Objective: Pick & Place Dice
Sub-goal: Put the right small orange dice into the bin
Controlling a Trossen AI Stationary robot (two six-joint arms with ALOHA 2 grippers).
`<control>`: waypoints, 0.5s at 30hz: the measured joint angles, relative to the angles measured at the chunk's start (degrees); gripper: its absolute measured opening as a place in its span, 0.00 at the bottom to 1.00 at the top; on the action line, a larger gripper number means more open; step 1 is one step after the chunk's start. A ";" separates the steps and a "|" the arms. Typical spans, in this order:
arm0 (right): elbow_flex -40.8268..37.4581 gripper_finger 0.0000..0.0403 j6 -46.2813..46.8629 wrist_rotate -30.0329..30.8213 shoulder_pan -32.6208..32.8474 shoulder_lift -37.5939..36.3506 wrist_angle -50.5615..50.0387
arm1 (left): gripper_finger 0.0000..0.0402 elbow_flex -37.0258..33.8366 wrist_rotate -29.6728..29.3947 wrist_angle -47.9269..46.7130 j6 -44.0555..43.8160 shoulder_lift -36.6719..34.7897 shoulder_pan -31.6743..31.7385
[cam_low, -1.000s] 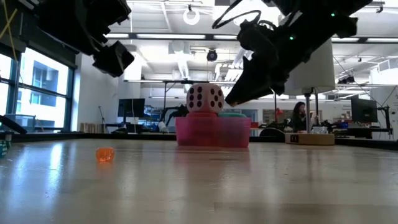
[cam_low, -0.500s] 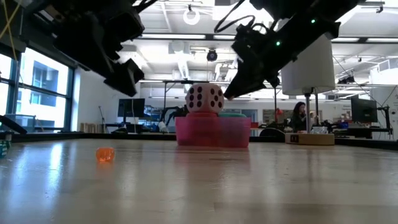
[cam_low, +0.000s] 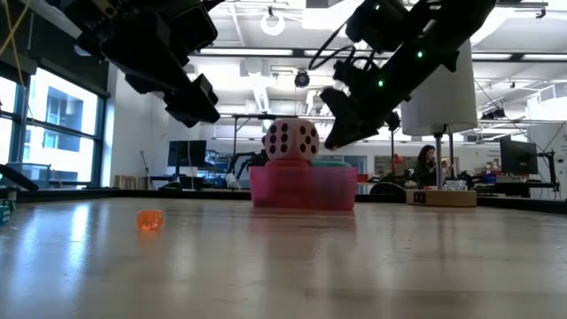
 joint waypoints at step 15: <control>0.00 0.55 1.53 -1.90 -1.56 0.05 0.06 | 0.60 0.01 -0.78 1.33 -0.20 0.00 -0.06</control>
